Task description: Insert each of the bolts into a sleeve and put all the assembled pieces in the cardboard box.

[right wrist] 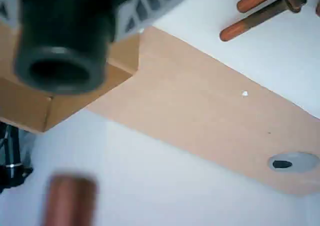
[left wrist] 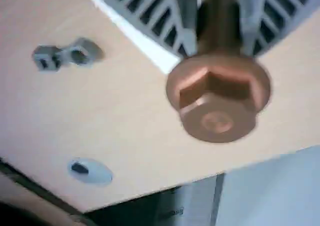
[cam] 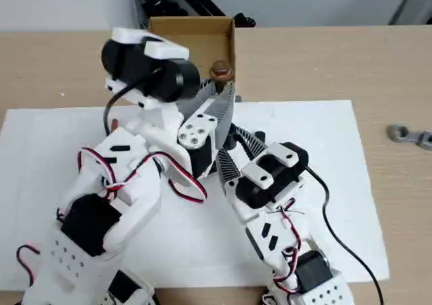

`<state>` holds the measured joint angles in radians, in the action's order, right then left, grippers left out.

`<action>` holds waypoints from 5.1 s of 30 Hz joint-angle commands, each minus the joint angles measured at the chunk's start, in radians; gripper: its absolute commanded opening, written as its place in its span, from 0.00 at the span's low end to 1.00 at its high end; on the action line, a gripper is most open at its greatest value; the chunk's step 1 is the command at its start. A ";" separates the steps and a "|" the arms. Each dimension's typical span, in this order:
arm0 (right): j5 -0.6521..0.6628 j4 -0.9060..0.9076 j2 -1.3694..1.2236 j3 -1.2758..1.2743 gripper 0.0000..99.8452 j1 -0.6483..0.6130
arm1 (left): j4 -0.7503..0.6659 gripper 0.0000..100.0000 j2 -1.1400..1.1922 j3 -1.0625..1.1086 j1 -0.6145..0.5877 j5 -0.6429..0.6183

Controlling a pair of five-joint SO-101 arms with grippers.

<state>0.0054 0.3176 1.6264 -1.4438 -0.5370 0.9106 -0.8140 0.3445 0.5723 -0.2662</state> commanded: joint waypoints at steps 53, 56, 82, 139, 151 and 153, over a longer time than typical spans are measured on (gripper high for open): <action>-0.040 -0.010 0.016 0.009 0.01 0.025 | -0.189 0.00 -0.087 0.283 0.005 -0.009; -0.040 -0.010 0.016 0.011 0.01 0.025 | -0.126 0.05 -0.086 0.248 0.005 -0.009; -0.152 -0.021 -0.257 0.273 0.00 0.084 | 0.163 0.00 -0.087 0.024 -0.120 0.190; -0.064 -0.283 -2.210 1.791 0.01 0.176 | 0.658 0.01 -0.087 -0.008 -0.157 0.259; -0.064 -0.282 -2.319 1.844 0.01 0.177 | 0.657 0.01 -0.086 -0.004 -0.157 0.259; -0.064 -0.277 -2.321 1.844 0.04 0.179 | 0.657 0.01 -0.086 -0.004 -0.157 0.259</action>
<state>-0.0637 0.0644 -0.7227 0.3268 -0.3682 1.5643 -0.8876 0.3445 0.4158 -0.0146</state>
